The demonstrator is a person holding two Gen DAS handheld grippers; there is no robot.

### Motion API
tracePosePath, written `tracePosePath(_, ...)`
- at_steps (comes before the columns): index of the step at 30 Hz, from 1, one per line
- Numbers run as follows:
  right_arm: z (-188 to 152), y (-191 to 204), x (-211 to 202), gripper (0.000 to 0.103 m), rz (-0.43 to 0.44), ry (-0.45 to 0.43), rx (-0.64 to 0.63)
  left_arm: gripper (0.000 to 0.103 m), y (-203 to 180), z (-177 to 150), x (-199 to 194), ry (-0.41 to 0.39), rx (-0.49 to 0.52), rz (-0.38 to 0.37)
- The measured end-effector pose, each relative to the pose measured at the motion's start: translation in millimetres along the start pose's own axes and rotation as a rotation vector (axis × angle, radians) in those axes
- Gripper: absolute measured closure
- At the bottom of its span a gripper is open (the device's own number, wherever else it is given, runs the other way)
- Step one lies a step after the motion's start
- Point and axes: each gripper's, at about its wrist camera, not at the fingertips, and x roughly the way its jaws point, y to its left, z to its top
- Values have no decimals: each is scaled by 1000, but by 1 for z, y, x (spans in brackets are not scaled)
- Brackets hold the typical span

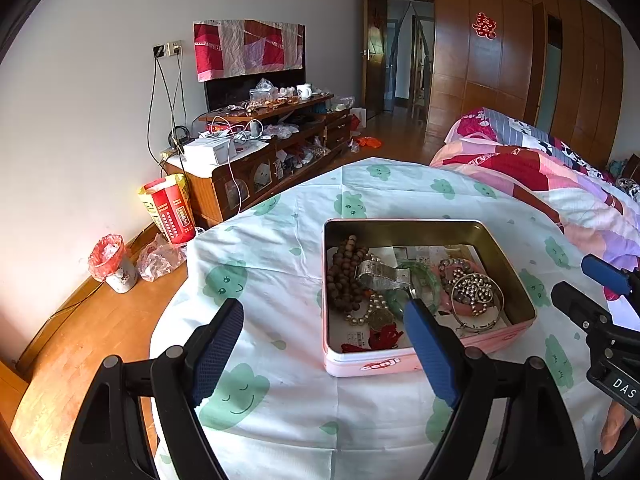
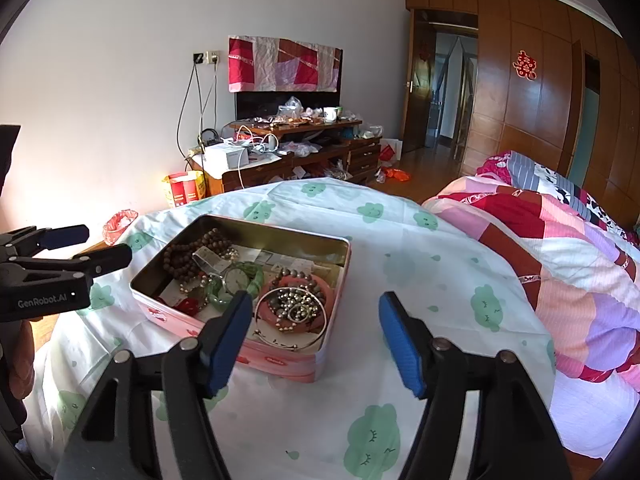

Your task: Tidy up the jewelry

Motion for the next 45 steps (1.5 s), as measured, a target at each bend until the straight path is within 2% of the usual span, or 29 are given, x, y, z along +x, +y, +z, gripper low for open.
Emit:
tracePosePath(32,-1,-4,-6,30,-2,-22,10,20,-3,-1,0,-2,15,11)
tracePosePath(40,-1,-4,-6,29,-1,-21,10,20,-3,-3,2,2,27,37)
tracePosePath(45,-1,-4,-6,29,-4,-21,11,20,-5,-5,0,-22,49,62)
